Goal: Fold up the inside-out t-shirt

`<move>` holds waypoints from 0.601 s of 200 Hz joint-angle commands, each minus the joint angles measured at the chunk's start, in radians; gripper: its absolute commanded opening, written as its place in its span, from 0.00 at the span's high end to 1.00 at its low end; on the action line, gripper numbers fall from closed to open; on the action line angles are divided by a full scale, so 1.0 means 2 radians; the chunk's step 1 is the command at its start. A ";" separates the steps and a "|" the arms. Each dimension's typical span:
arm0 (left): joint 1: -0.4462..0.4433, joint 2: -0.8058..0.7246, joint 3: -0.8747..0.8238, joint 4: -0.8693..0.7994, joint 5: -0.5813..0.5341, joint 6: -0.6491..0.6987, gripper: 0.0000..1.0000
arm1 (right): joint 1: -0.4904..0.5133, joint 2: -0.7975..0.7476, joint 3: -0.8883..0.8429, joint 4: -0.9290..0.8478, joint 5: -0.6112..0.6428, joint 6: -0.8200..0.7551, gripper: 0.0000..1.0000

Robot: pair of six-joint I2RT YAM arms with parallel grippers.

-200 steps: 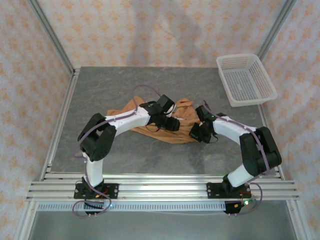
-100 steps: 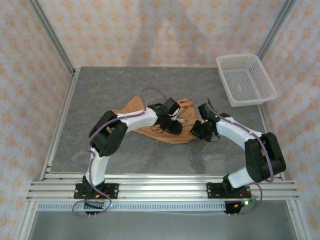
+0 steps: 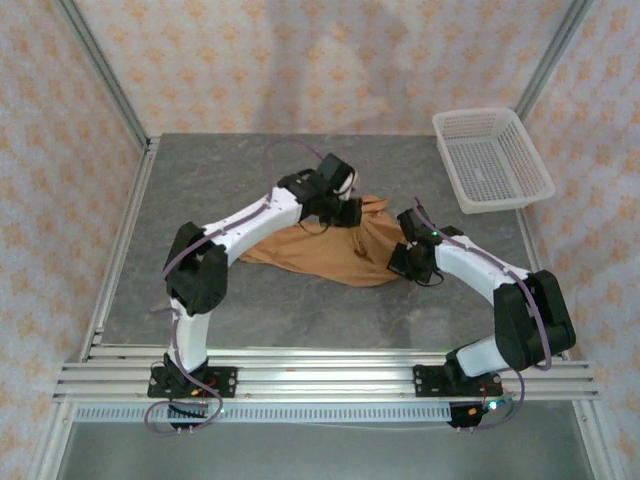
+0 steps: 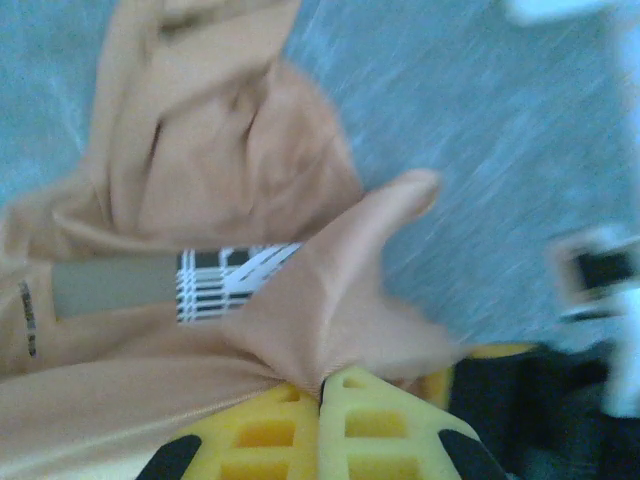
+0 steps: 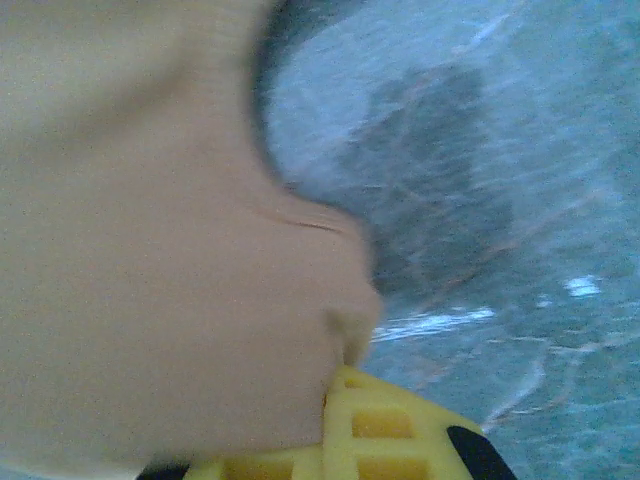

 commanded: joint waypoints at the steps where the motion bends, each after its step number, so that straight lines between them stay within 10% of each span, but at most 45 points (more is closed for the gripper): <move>1: 0.004 -0.024 0.051 -0.045 0.007 -0.015 1.00 | -0.011 -0.009 -0.006 -0.058 0.078 -0.011 1.00; 120: -0.001 0.003 -0.013 0.003 0.039 -0.049 1.00 | 0.045 -0.092 0.013 0.077 -0.068 0.089 0.91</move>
